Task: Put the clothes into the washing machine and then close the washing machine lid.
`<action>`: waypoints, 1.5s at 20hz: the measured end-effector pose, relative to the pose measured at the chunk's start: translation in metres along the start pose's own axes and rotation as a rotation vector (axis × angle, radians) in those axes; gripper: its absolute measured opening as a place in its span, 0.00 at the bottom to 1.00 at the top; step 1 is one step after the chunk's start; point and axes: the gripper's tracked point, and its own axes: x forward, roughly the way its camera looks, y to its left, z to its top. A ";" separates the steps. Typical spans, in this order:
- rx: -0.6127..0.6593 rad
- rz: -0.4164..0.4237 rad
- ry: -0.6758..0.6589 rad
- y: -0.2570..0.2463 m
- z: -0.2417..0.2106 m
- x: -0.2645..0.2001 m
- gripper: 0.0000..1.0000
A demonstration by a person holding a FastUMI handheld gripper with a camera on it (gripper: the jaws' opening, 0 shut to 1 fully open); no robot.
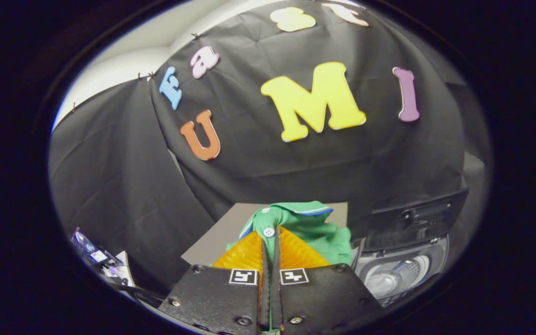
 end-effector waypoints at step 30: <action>-0.037 -0.358 -0.175 -0.226 0.101 -0.089 0.05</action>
